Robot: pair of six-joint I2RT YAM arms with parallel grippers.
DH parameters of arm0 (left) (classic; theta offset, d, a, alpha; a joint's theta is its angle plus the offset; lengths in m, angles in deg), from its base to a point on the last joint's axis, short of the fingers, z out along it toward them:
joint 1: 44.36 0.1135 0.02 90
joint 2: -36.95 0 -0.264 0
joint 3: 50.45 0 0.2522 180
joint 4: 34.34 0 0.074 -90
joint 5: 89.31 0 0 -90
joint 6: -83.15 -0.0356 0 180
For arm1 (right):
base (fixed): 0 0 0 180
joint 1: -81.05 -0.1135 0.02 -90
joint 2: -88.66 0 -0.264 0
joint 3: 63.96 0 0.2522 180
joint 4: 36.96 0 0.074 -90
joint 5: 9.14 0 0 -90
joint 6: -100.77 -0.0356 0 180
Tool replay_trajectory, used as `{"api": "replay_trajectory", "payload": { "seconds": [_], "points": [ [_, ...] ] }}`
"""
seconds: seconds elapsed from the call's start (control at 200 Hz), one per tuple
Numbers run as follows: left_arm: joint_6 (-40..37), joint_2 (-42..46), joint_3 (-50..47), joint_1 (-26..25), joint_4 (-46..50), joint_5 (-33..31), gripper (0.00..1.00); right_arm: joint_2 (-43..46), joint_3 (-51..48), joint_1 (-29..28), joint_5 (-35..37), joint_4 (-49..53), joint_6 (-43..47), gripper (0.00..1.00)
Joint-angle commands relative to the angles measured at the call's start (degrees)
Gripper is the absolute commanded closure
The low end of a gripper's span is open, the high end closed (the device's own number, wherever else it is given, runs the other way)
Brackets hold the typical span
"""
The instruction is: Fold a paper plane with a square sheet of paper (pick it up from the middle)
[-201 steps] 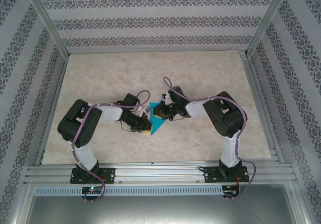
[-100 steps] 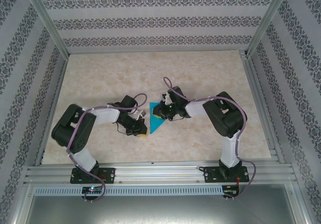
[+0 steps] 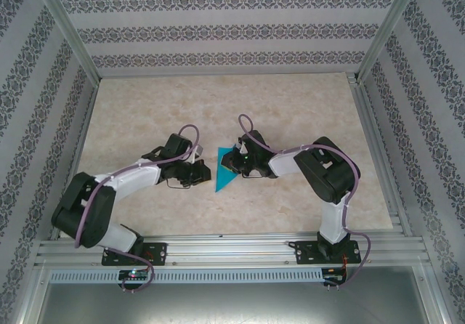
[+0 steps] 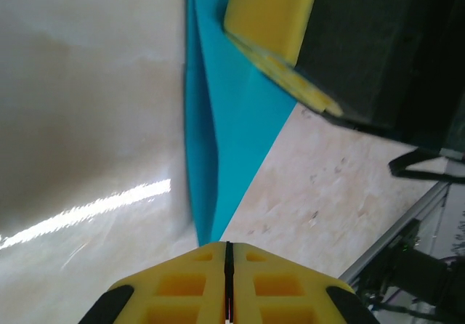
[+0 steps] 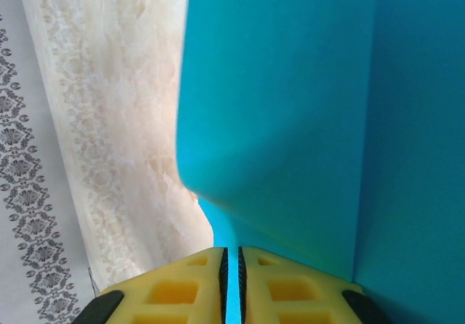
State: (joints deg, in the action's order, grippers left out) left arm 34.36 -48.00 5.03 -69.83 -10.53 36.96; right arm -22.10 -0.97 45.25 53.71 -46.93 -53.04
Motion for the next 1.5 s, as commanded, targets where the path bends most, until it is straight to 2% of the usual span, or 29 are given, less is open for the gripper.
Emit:
{"api": "replay_trajectory", "payload": {
  "seconds": [0.0, 0.19, 0.445, 0.884, 1.169, 1.259, 1.494],
  "points": [
    [4.72, -4.62, 3.87, 0.31, -8.92, 4.42, 0.88, -2.42, -2.61, -0.59, 5.06, 7.09, -0.35, 0.85],
    [6.82, -12.30, 5.92, -0.45, -12.45, 8.82, 0.88, -2.79, -2.36, -0.59, 4.84, 7.29, 0.05, 0.85],
    [7.80, -17.35, 4.51, -0.80, -15.26, 11.06, 0.86, -3.15, -2.46, -0.32, 4.64, 7.45, 0.20, 0.85],
    [-2.50, -18.12, 2.17, -1.44, 3.03, 11.51, 0.86, -2.88, -2.30, 0.98, 4.24, 9.20, 1.16, 0.85],
    [-6.50, -18.97, 2.38, -2.45, 7.57, 16.18, 0.85, -2.87, -2.38, 1.20, 4.58, 9.93, 1.48, 0.85],
    [-7.89, -18.91, 1.44, -2.83, 9.53, 15.96, 0.85, -2.80, -2.61, 1.25, 4.67, 9.91, 1.50, 0.85],
    [-5.55, -17.58, -3.01, -2.84, 7.22, 15.42, 0.86, -2.75, -3.22, 1.25, 4.97, 9.66, 1.59, 0.85]
  ]
}}
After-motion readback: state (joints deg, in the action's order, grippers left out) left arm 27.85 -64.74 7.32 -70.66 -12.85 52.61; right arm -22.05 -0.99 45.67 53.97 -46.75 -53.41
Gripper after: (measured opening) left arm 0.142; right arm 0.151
